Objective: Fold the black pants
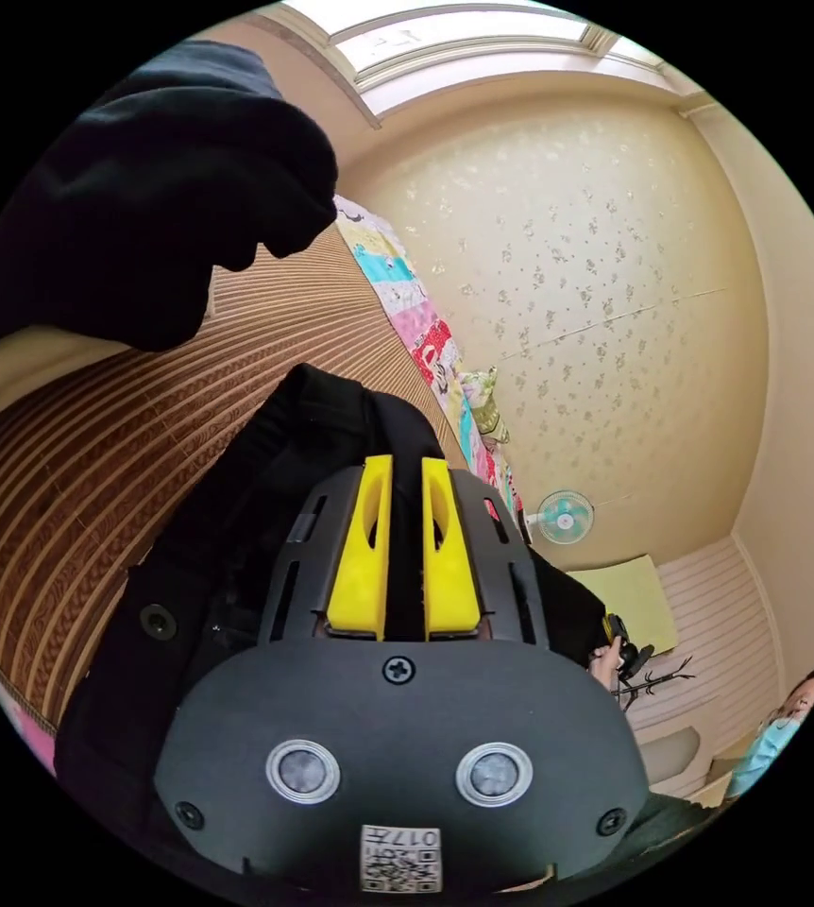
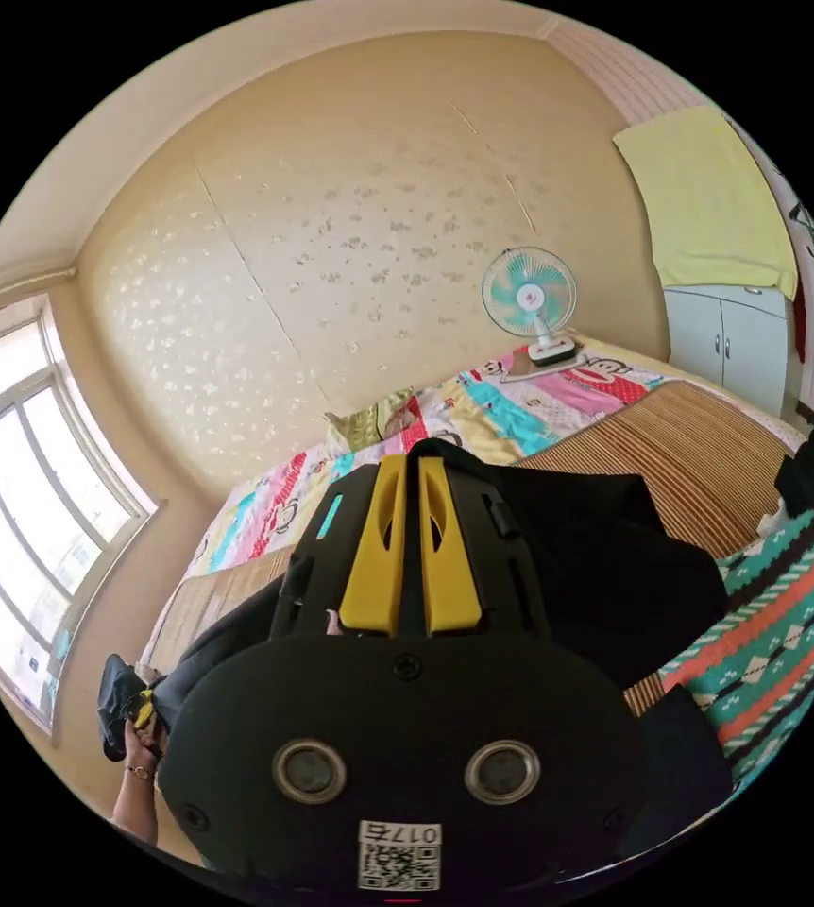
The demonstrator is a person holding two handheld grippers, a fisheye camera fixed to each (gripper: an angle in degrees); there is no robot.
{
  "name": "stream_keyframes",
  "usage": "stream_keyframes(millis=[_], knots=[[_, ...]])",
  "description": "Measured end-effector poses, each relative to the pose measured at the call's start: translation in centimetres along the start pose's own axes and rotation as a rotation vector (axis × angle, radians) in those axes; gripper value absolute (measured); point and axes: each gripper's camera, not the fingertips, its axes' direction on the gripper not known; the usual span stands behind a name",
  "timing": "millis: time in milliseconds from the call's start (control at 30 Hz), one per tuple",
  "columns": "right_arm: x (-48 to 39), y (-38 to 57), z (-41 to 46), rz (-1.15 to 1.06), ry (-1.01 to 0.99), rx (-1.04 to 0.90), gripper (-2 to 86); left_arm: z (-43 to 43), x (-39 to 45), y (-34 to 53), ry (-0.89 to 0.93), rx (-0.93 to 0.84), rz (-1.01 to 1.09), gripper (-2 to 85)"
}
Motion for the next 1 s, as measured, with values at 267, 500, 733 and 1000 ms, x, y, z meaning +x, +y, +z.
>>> stream_keyframes(millis=[267,500,733,1000], knots=[[3.8,8.5,9.0,-0.013,0.088,-0.419,13.1,0.1,3.0,2.7,-0.242,-0.070,0.300,14.5],[-1.1,31.3,1.9,-0.395,-0.037,-0.625,9.5,-8.6,0.2,13.1,-0.232,0.013,0.316,13.3],[-1.4,38.7,-6.5,-0.415,0.040,-0.651,3.0,-4.6,-0.5,17.4,-0.740,-0.153,0.389,1.5],[-0.8,42.0,-11.4,-0.235,-0.158,-0.644,0.9,-1.1,-1.3,14.1,-0.992,-0.150,0.448,-0.9]])
